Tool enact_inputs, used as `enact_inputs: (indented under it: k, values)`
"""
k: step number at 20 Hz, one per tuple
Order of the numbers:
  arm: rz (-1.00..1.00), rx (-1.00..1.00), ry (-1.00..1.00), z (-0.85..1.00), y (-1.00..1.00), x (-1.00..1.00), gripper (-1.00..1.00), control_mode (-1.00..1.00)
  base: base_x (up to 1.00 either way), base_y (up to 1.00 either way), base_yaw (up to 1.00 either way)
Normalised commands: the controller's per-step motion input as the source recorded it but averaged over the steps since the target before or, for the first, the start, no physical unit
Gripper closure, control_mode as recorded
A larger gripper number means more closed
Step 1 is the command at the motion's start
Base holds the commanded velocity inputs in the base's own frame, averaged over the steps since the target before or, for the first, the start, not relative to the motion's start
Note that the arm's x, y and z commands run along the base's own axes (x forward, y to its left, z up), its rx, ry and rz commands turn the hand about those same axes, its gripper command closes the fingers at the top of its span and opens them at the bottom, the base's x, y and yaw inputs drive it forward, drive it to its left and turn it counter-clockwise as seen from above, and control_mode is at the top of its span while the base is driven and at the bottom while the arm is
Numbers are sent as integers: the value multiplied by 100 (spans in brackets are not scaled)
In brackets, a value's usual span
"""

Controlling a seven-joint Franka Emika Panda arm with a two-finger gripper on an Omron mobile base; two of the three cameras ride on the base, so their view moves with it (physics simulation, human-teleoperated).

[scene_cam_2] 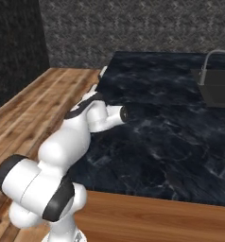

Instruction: Get the candle and the liquor from the cabinet and move them to the dining counter.

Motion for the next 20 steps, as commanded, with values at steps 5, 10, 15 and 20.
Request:
enact_inputs:
  k: [5, 10, 15, 20]
  values:
    - [13, 0, 0, -46, -2, 39, 100, -100, 0, 0, 0]
    - [12, 0, -3, -46, 0, 38, 100, -100, 0, 0, 0]
    - [8, 0, 0, -37, -2, 49, 100, -100, 0, 0, 0]
    - [2, 0, 0, -32, 0, 60, 100, -100, 0, 0, 0]
